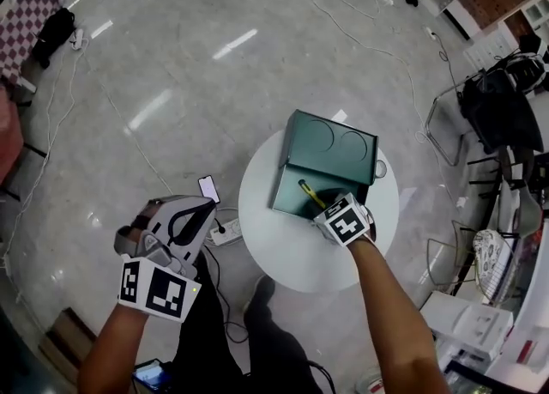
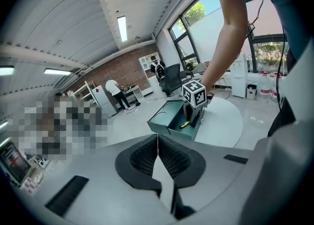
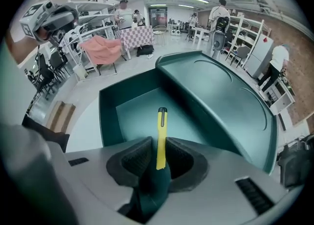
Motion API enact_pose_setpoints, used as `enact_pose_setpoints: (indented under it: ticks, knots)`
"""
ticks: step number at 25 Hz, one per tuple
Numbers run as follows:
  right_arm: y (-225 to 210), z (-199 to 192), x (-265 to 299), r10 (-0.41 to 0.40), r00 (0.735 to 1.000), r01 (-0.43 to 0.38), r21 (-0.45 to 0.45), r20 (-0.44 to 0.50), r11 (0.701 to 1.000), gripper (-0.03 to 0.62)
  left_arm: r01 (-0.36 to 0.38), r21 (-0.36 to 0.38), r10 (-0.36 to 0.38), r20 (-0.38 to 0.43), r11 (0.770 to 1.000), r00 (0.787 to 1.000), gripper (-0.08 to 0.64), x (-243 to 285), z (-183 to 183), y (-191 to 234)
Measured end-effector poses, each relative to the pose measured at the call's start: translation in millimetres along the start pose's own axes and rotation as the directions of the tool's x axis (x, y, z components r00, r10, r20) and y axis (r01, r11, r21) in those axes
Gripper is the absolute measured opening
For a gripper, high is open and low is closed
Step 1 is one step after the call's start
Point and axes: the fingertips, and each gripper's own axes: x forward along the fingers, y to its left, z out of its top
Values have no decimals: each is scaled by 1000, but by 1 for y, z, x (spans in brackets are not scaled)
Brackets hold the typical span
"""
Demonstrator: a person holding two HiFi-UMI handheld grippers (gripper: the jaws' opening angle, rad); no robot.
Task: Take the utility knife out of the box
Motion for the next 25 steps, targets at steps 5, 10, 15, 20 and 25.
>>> enact_pose_setpoints:
  ticks: [5,10,15,20,25]
  knots:
    - [0,-1,-1,-11,1000,11,-8,-3,1000,74,-10,-2,10,-2,1000,1000,20,-7,1,2]
    - [1,1,-7,-29,1000,29,-14,-8,999,61,-19,-2,19,1,1000,1000,20,-16,7,3]
    - [4,-1,-21,-43,999,42,-26,-17,999,40,-30,3,30,9,1000,999,20,-25,17,9]
    - [10,-1,-28,-42,999,41,-24,-28,999,37,-39,11,39,10,999,999,20,-35,25,15]
    - [12,9,-51,-48,999,48,-45,0,998,37,-49,20,48,18,999,999,20,-46,41,18]
